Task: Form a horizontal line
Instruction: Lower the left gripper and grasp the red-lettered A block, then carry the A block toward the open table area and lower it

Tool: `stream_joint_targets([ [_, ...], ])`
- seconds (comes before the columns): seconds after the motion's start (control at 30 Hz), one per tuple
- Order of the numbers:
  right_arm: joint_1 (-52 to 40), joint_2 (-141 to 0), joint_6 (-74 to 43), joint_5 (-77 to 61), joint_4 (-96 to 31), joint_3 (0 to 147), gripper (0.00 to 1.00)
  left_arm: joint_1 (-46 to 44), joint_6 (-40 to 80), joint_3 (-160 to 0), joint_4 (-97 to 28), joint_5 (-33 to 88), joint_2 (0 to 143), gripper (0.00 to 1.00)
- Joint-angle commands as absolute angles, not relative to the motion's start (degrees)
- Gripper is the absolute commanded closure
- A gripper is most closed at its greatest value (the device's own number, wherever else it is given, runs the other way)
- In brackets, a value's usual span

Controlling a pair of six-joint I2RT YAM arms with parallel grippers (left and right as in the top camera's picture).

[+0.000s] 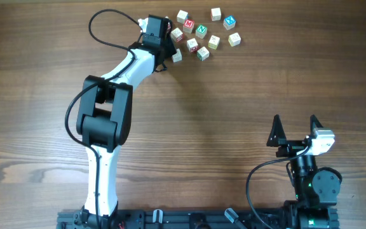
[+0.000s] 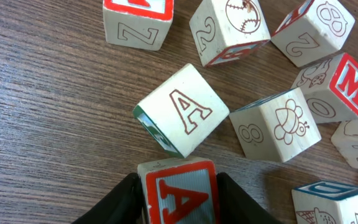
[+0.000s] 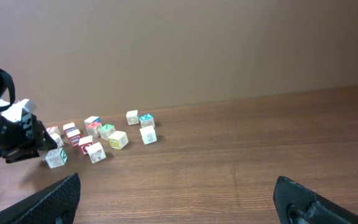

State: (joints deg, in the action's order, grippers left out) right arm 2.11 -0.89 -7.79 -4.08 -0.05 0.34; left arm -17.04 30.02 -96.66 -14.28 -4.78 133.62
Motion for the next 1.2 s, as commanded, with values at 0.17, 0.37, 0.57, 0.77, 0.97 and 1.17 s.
stream_joint_targets([
  [0.17, 2.5, -0.3, -7.5, -4.3, 0.1, 0.3, 0.00, -17.3, 27.2, -97.3, -15.7, -6.1, 134.5, 0.66],
  [0.37, 2.5, -0.3, -7.5, -4.3, 0.1, 0.3, 0.00, -17.3, 25.6, -97.3, -18.0, -6.1, 130.2, 0.66],
  [0.57, 2.5, -0.3, -7.5, -4.3, 0.1, 0.3, 0.00, -17.3, 25.7, -97.3, -24.3, -6.3, 125.8, 0.69],
  [0.77, 2.5, -0.3, -7.5, -4.3, 0.1, 0.3, 0.00, -17.9, 25.7, -97.3, -30.6, -6.3, 121.8, 0.69],
  [0.97, 2.5, -0.3, -7.5, -4.3, 0.1, 0.3, 0.00, -20.6, 25.7, -97.3, -38.0, -6.3, 118.7, 0.69],
  [1.17, 2.5, -0.3, -7.5, -4.3, 0.1, 0.3, 0.00, -26.3, 26.0, -97.0, -45.8, -5.9, 118.7, 0.71],
])
